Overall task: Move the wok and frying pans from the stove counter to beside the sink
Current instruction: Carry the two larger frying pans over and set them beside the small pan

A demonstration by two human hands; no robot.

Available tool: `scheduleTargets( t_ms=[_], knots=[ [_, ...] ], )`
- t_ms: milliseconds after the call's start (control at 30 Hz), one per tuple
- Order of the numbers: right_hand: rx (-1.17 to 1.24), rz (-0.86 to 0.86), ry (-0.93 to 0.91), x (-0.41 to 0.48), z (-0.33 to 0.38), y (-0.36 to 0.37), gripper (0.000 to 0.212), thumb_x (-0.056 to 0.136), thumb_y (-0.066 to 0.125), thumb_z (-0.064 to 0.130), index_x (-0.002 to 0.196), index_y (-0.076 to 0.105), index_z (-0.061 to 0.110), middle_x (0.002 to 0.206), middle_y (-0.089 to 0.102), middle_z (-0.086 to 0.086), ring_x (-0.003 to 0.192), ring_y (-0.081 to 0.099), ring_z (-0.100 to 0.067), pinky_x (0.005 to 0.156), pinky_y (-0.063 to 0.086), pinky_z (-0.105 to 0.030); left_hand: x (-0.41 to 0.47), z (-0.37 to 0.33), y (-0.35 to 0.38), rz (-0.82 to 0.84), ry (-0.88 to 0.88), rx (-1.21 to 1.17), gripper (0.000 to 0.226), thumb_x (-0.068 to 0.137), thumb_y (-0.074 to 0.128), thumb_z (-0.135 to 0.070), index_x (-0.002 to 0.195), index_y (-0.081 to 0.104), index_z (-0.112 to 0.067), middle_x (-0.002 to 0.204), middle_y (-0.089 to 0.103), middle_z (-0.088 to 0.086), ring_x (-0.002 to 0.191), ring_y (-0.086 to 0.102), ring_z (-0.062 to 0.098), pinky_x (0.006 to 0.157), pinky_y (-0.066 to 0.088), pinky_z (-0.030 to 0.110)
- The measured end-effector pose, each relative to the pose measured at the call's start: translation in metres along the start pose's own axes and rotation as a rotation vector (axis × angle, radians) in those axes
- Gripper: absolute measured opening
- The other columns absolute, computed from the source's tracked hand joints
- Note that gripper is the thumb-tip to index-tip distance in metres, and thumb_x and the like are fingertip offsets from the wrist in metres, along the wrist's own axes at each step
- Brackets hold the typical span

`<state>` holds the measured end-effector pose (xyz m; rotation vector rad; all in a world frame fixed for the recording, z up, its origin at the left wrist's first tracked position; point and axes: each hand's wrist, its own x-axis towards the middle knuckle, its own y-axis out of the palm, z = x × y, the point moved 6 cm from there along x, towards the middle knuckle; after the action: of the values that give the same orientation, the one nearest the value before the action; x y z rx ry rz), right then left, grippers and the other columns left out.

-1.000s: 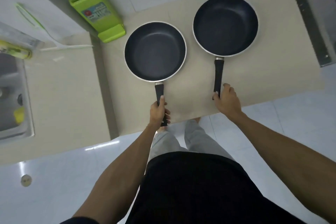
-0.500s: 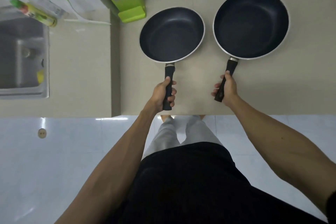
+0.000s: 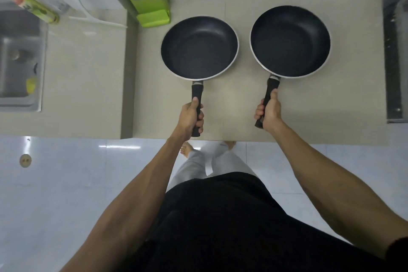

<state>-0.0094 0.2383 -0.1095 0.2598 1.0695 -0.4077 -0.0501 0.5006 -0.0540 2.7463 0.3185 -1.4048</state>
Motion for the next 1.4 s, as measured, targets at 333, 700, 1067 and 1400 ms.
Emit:
scheduleTargets(
  t_ms=[333,700,1067,1400],
  knots=[
    [-0.039,-0.009,-0.055,-0.043,-0.018,-0.022,0.058,0.101,0.032,0.064,0.068,0.043,0.018,0.052,0.035,0.001,0.035,0.028,-0.012,0.035,0.024,-0.020,-0.033,-0.001,-0.031,0.020,0.138,0.010,0.041,0.106,0.034,-0.047,0.091,0.049,-0.012,0.056,0.040,0.000,0.037,0.034,0.014,0.037,0.037,0.023],
    [-0.044,0.032,-0.241,-0.121,-0.052,0.017,0.056,0.102,0.034,0.061,0.067,0.042,0.018,0.051,0.034,0.001,0.034,0.028,-0.012,0.037,0.024,-0.018,-0.086,0.014,-0.126,0.000,0.331,-0.057,0.041,0.102,0.037,-0.050,0.092,0.049,-0.012,0.056,0.039,-0.001,0.035,0.030,0.014,0.036,0.035,0.023],
    [-0.247,0.189,-0.363,-0.229,-0.182,0.103,0.056,0.102,0.035,0.060,0.068,0.043,0.017,0.046,0.035,0.002,0.033,0.028,-0.012,0.037,0.024,-0.018,-0.179,0.119,-0.329,-0.200,0.436,-0.235,0.039,0.102,0.038,-0.048,0.090,0.051,-0.014,0.053,0.041,-0.002,0.036,0.033,0.013,0.040,0.037,0.024],
    [-0.605,0.347,-0.416,-0.270,-0.255,0.212,0.055,0.102,0.034,0.060,0.068,0.041,0.017,0.049,0.036,0.000,0.037,0.027,-0.014,0.039,0.025,-0.024,-0.207,0.191,-0.455,-0.430,0.378,-0.467,0.037,0.103,0.035,-0.045,0.088,0.049,-0.014,0.054,0.039,0.000,0.035,0.032,0.014,0.037,0.036,0.022]
  ],
)
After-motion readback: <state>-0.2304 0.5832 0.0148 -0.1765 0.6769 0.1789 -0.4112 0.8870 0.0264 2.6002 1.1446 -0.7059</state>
